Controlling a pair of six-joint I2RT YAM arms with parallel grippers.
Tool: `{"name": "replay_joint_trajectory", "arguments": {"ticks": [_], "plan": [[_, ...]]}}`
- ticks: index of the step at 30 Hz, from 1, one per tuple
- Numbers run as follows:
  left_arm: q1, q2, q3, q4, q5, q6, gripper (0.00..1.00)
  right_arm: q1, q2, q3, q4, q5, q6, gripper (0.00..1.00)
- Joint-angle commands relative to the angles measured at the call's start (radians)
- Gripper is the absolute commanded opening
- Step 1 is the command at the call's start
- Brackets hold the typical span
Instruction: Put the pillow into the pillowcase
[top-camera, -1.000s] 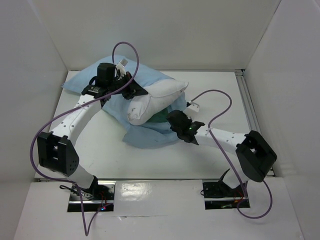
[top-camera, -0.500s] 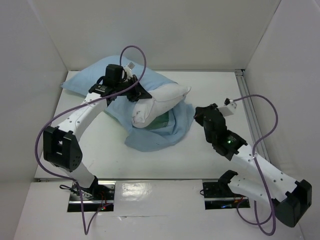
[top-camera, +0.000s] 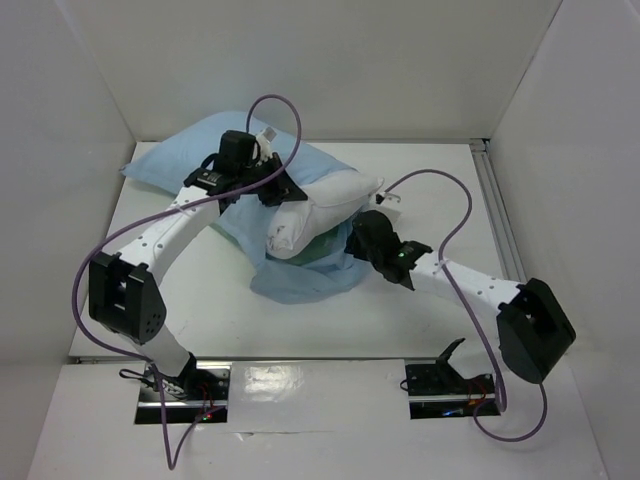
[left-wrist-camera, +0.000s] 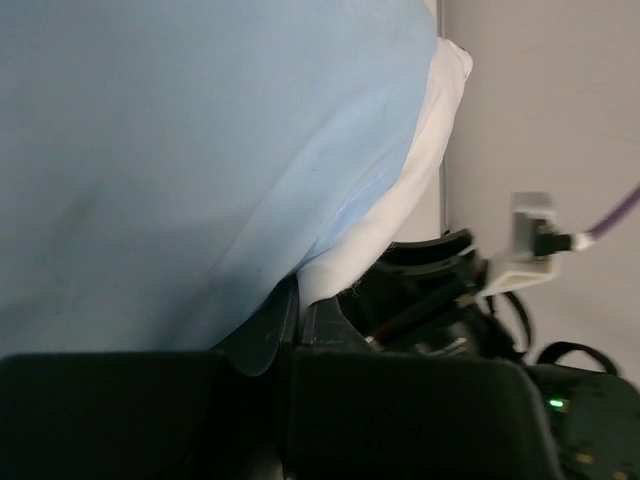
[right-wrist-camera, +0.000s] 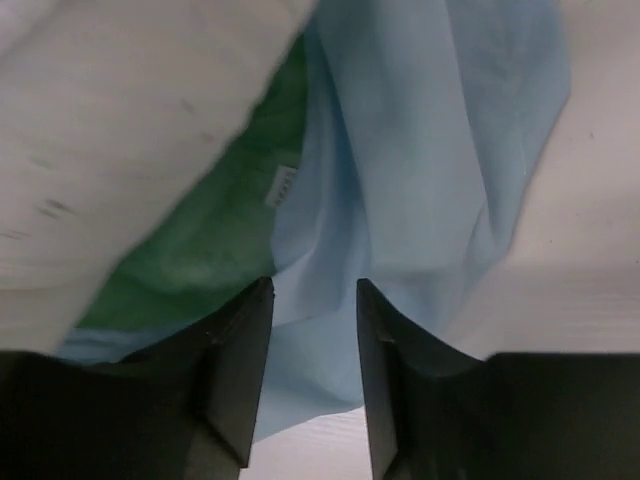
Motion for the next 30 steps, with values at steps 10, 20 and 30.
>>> {"name": "replay_joint_trajectory", "arguments": {"ticks": [10, 20, 30], "plan": [[0.083, 0.024, 0.111, 0.099, 0.063, -0.056, 0.0, 0.017, 0.259, 0.102, 0.169, 0.044, -0.034, 0.73], [0.111, 0.024, 0.111, 0.109, 0.109, -0.065, 0.0, 0.063, 0.469, 0.211, 0.193, 0.238, -0.012, 0.79], [0.14, 0.015, 0.111, 0.109, 0.118, -0.074, 0.0, 0.066, 0.52, 0.228, 0.01, 0.393, 0.075, 0.35]]}}
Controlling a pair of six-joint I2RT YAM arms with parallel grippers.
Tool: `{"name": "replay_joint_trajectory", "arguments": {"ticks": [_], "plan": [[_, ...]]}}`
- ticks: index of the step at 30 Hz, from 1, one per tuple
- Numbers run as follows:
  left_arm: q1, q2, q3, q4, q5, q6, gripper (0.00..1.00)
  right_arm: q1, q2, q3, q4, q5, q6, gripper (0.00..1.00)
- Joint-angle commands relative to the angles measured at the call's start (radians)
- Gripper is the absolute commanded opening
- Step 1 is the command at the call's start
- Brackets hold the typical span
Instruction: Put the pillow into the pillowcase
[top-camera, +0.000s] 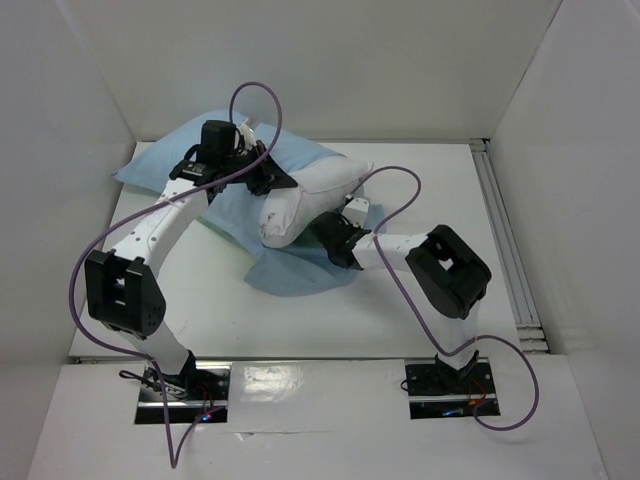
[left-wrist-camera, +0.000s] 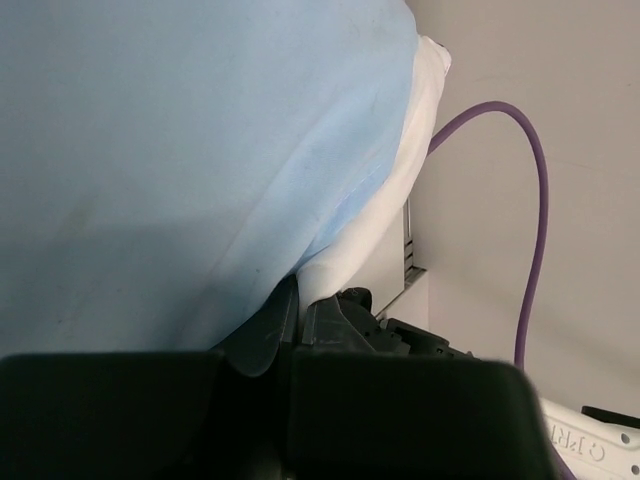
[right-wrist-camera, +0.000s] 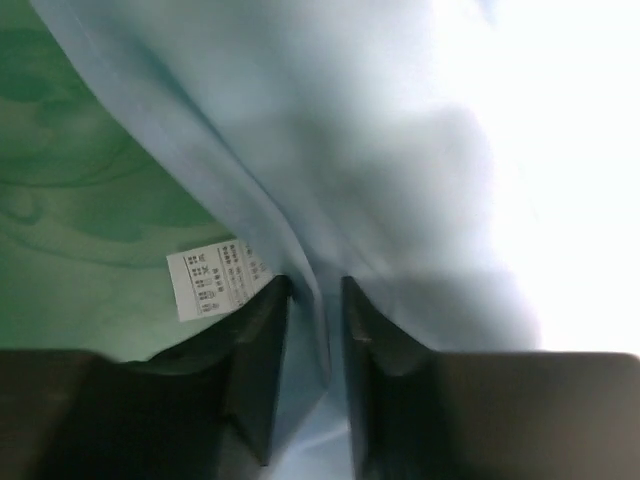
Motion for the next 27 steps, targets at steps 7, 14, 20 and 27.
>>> {"name": "replay_joint_trajectory", "arguments": {"ticks": [7, 14, 20, 27], "plan": [[0.061, -0.027, 0.032, 0.101, -0.02, -0.028, 0.0, -0.058, -0.144, -0.067, -0.099, 0.144, 0.056, 0.02], [0.071, -0.047, -0.009, 0.087, -0.03, 0.0, 0.0, -0.156, -0.354, -0.142, -0.067, 0.062, 0.042, 0.0], [0.058, -0.068, -0.038, 0.026, -0.063, 0.079, 0.0, -0.278, -0.63, -0.263, 0.102, -0.09, 0.019, 0.0], [-0.078, -0.03, 0.155, -0.175, -0.105, 0.357, 0.69, -0.321, -0.644, -0.22, 0.111, -0.171, -0.074, 0.0]]}}
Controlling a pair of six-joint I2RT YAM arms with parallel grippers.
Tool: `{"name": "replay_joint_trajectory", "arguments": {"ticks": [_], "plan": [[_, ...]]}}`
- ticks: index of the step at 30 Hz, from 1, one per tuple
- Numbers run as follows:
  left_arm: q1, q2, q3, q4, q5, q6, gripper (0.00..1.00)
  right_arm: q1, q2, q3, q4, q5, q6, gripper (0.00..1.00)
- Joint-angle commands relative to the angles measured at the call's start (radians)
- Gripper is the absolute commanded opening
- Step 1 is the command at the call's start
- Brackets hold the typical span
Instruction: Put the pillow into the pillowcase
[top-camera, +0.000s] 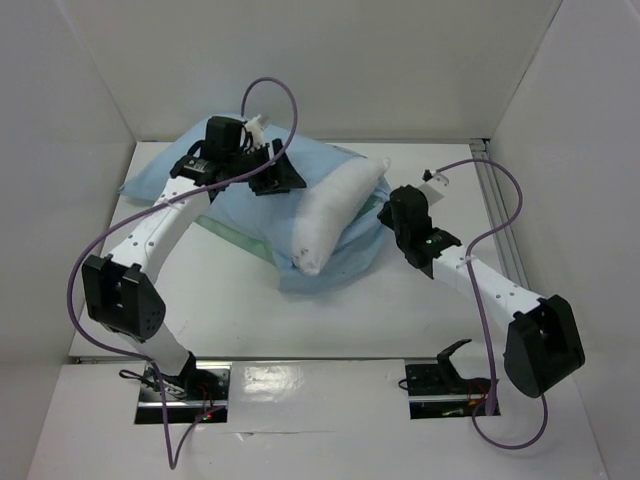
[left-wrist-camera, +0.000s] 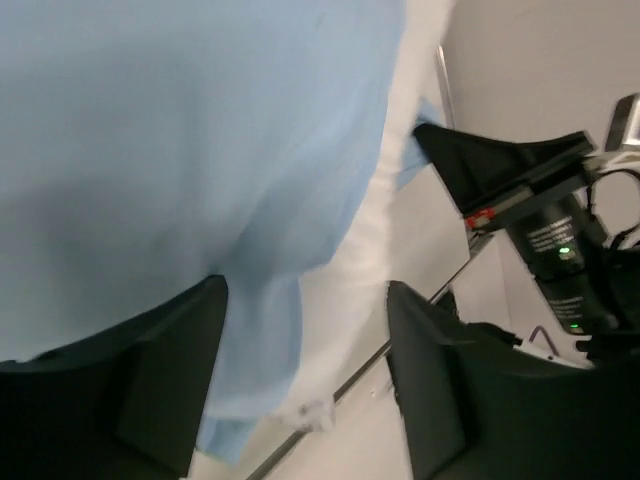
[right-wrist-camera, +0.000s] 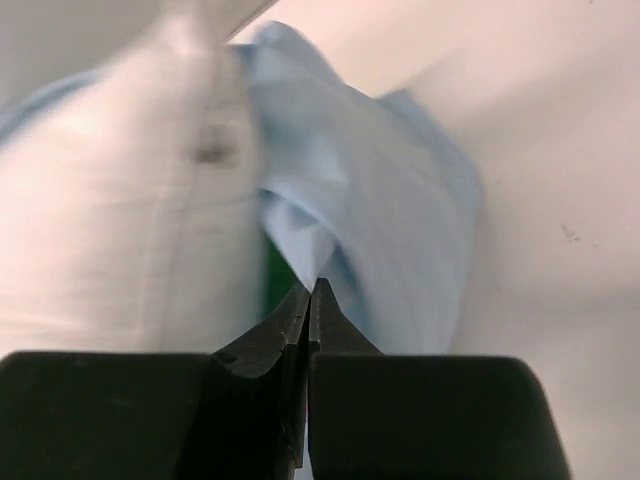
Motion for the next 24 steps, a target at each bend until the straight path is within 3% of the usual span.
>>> {"name": "replay_joint_trajectory", "arguments": {"ticks": [1, 4, 11, 19, 24], "plan": [[-0.061, -0.013, 0.158, -0.084, -0.096, 0.204, 0.81, -0.041, -0.015, 0.022, 0.032, 0.034, -0.089, 0.0], [-0.153, 0.006, 0.276, -0.097, -0.151, 0.264, 0.9, -0.041, -0.015, 0.031, 0.064, 0.004, -0.111, 0.0], [-0.324, 0.169, 0.535, -0.097, -0.234, 0.347, 0.85, -0.073, -0.083, -0.05, 0.158, -0.045, -0.073, 0.0], [-0.44, 0.338, 0.514, 0.021, -0.395, 0.476, 0.88, -0.163, -0.226, -0.185, 0.205, -0.133, -0.038, 0.0], [-0.45, 0.436, 0.614, 0.031, -0.415, 0.498, 0.88, -0.217, -0.309, -0.26, 0.185, -0.165, 0.005, 0.0]]}}
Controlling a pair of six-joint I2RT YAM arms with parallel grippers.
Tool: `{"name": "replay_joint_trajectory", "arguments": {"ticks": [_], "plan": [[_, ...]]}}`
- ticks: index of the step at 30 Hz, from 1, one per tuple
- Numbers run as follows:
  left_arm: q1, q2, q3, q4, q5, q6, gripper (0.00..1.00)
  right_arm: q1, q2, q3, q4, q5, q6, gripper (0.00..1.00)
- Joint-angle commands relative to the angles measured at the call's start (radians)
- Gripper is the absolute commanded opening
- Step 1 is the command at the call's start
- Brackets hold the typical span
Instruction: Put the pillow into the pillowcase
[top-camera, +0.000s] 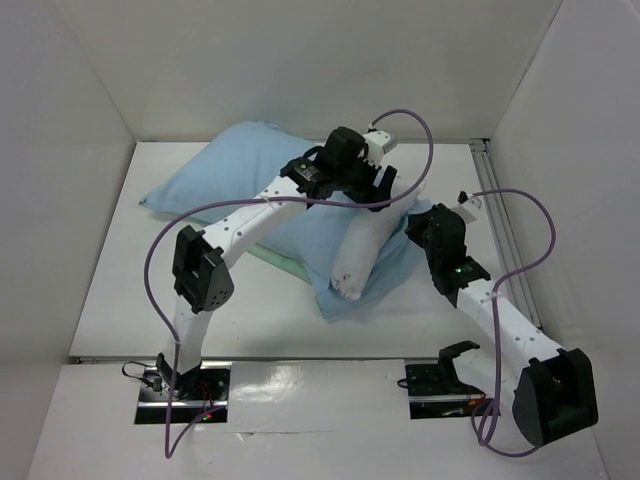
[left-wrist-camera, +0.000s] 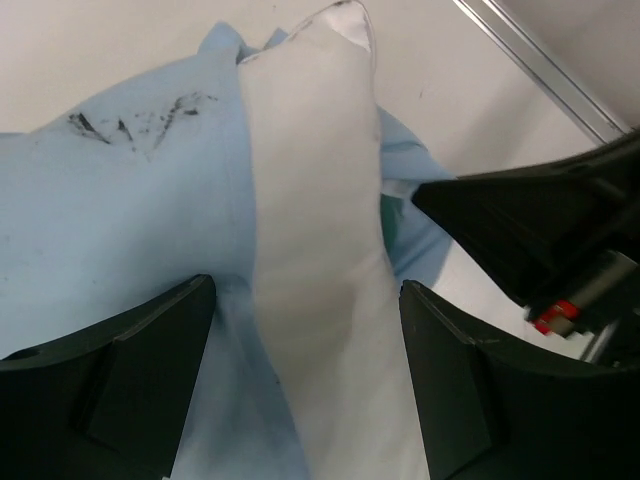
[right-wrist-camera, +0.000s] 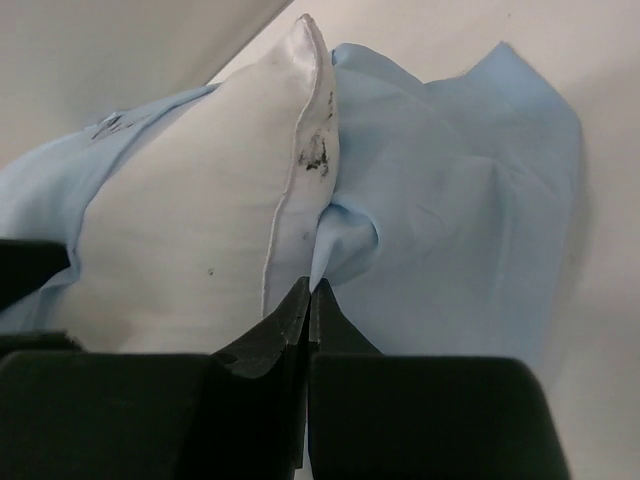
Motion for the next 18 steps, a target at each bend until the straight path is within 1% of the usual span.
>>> {"name": "replay_joint_trajectory", "arguments": {"ticks": [1, 3, 4, 10, 11, 14, 15, 18], "plan": [[-0.021, 0.017, 0.089, 0.09, -0.047, 0.071, 0.88, -0.034, -0.087, -0.026, 0.074, -0.011, 0.051, 0.0], [-0.031, 0.026, 0.08, 0.127, -0.086, 0.09, 0.88, -0.055, -0.097, -0.04, 0.074, -0.02, 0.051, 0.0], [-0.046, 0.043, 0.08, 0.144, -0.096, 0.105, 0.9, -0.055, -0.109, -0.049, 0.064, -0.032, 0.051, 0.0], [-0.066, 0.096, 0.132, 0.177, -0.093, 0.117, 0.91, -0.086, -0.131, -0.05, 0.064, -0.075, 0.069, 0.0], [-0.078, 0.106, 0.145, 0.177, -0.111, 0.118, 0.91, -0.086, -0.131, -0.05, 0.064, -0.075, 0.069, 0.0], [-0.089, 0.133, 0.165, 0.177, -0.131, 0.154, 0.87, -0.086, -0.131, -0.05, 0.064, -0.084, 0.069, 0.0], [-0.089, 0.146, 0.165, 0.177, -0.131, 0.164, 0.85, -0.086, -0.131, -0.05, 0.064, -0.084, 0.078, 0.0], [-0.098, 0.146, 0.126, 0.199, -0.119, 0.182, 0.83, -0.095, -0.131, -0.05, 0.064, -0.095, 0.088, 0.0]]}}
